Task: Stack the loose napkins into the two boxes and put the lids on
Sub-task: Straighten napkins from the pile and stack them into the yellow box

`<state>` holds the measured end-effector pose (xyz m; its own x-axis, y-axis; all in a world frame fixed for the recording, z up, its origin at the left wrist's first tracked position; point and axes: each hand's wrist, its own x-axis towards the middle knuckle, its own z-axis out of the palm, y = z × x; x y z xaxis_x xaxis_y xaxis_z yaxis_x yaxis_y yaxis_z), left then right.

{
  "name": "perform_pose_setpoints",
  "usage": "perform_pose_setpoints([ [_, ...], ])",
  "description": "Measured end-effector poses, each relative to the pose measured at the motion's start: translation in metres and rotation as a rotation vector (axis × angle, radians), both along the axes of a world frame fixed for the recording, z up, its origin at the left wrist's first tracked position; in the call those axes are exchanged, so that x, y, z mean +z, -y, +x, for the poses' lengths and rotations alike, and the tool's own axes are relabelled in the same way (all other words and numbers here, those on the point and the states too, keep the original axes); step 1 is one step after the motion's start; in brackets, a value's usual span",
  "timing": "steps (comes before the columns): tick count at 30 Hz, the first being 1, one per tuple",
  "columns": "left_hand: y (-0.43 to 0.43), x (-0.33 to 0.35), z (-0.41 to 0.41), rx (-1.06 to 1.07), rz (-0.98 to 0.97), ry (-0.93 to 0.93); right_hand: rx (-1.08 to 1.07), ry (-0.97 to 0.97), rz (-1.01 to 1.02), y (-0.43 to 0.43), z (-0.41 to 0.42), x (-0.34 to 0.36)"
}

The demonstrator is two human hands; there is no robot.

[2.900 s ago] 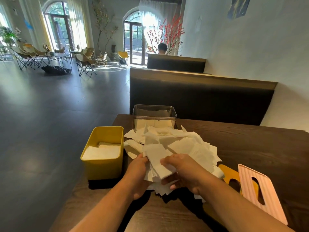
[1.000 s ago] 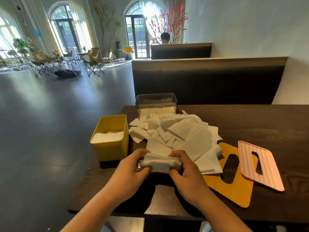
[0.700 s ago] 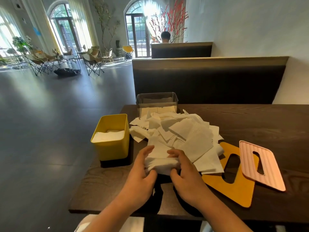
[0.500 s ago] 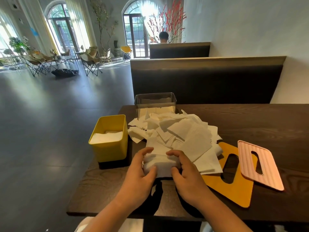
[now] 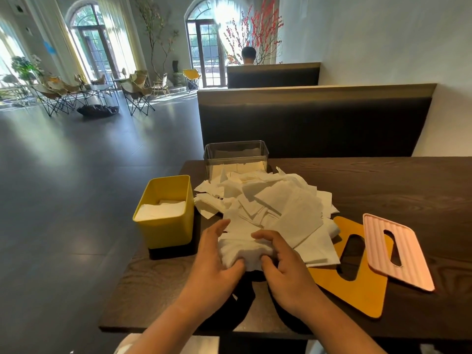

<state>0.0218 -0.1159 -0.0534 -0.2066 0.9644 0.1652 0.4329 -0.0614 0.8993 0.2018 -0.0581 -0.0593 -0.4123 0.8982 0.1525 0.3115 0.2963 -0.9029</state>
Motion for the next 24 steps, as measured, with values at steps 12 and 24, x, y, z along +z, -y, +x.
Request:
perform_pose_setpoints([
  [12, 0.002, -0.004, -0.010, -0.088, -0.048, 0.008, 0.020, 0.017, -0.059, -0.004, 0.000, -0.002],
  [24, 0.000, 0.013, -0.015, -0.142, -0.076, -0.055, -0.040, -0.037, 0.016, 0.000, -0.002, 0.002],
])
